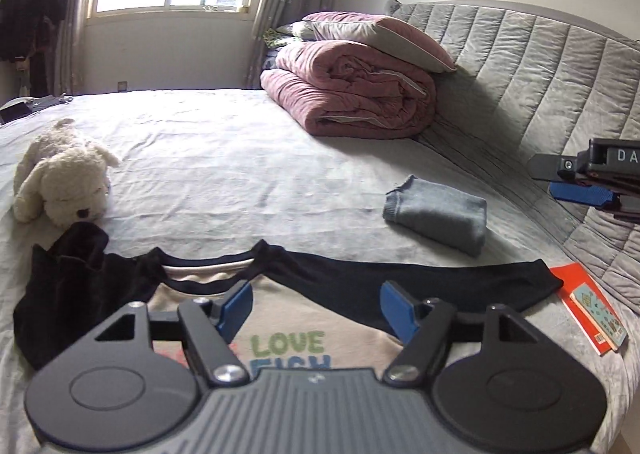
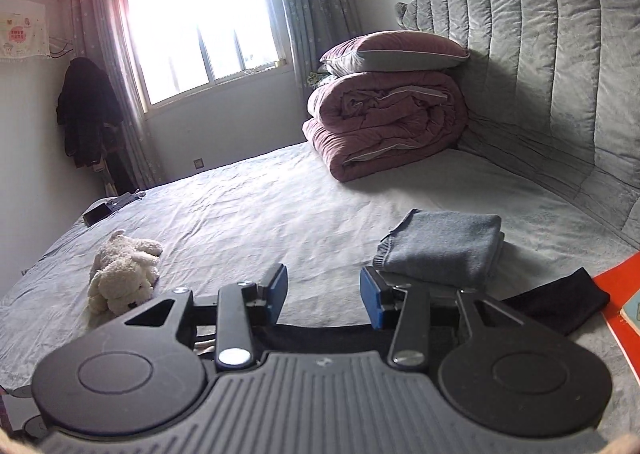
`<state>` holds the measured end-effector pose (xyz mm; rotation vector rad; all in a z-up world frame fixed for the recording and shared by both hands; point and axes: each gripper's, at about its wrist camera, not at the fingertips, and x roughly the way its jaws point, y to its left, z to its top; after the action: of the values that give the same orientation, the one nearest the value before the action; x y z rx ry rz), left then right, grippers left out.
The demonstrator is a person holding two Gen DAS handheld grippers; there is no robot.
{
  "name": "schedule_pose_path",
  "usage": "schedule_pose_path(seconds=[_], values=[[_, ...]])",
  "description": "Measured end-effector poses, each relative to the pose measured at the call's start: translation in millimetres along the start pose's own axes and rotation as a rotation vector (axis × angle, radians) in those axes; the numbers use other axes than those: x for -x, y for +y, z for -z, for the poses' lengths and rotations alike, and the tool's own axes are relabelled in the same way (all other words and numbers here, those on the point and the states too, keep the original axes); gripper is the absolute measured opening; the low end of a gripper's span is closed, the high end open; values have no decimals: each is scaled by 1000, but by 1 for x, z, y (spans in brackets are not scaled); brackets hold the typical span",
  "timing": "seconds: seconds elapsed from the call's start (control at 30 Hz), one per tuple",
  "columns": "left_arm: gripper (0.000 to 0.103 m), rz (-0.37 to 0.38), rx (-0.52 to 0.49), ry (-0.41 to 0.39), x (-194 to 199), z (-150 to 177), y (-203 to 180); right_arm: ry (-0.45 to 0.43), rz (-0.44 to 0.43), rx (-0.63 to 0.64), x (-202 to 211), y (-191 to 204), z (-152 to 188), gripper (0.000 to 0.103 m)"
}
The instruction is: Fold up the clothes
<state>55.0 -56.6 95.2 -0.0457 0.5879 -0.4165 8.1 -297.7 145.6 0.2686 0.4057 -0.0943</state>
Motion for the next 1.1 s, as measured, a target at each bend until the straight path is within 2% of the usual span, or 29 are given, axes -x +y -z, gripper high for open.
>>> schedule_pose_path(seconds=[0.23,0.5,0.63,0.7,0.83,1.03,1.1], values=[[80,-104,69,-11,28,6,85,63,-102,36,-31,79,17,46],[82,-139,376,35,25,36,198,163,-223,36,-92,156,49,46],[82,-115,519,52,25,42,231,196,-264,53,-111,186,58,46],[82,-57,571,68,25,42,238,201,-277,61,-118,194,59,46],[82,-33,576,35,27,39,239,210,-300,75,-130,207,64,47],[82,-65,535,108,19,42,246,226,-333,83,-156,225,77,49],[83,-91,520,106,16,44,249,235,-342,88,-164,229,83,49]])
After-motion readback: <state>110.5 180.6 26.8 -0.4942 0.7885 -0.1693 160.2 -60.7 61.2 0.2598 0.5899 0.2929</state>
